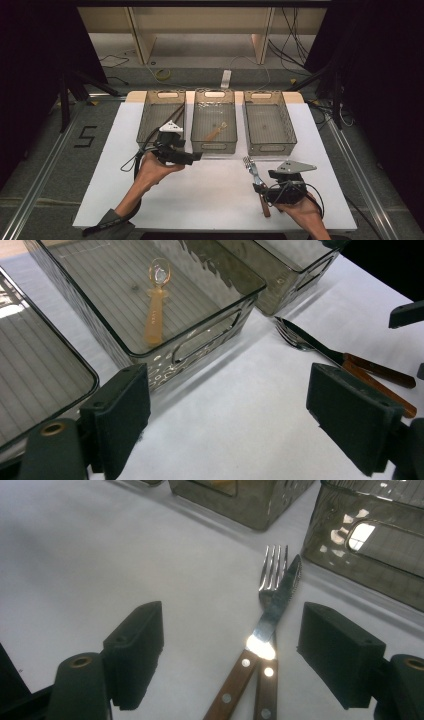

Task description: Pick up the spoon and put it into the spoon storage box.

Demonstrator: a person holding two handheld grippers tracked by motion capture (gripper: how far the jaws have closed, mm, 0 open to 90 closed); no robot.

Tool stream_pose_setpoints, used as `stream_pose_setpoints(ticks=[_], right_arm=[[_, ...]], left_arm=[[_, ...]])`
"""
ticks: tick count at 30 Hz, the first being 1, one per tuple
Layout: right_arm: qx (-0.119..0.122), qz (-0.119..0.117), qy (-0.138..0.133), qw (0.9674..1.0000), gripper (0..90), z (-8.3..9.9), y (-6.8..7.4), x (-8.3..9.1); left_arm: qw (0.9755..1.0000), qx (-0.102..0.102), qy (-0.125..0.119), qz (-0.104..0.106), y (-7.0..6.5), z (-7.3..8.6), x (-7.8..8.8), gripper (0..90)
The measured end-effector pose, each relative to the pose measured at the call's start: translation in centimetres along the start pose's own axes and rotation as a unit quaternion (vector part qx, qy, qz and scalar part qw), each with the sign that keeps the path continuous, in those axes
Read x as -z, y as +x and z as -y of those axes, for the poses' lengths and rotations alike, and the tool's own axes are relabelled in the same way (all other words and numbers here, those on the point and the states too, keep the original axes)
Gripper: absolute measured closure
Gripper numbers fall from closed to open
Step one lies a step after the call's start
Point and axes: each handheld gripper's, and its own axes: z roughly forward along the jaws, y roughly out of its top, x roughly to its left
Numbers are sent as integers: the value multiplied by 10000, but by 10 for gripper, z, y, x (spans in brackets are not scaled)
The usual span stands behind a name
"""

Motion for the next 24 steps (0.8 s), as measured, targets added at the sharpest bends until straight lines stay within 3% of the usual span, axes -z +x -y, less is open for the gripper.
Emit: stream_pose_setpoints(ticks=[9,18,24], right_arm=[[11,-9,273,9996,293,1,1,-3],[19,-33,576,9983,311,1,5,-6],[39,-33,780,9969,319,2,6,-8]], left_arm=[[9999,36,-135,58,-2,14,6,166],[9997,-68,-145,182,-10,29,9,162],[9997,-174,-193,49,-8,42,18,159]])
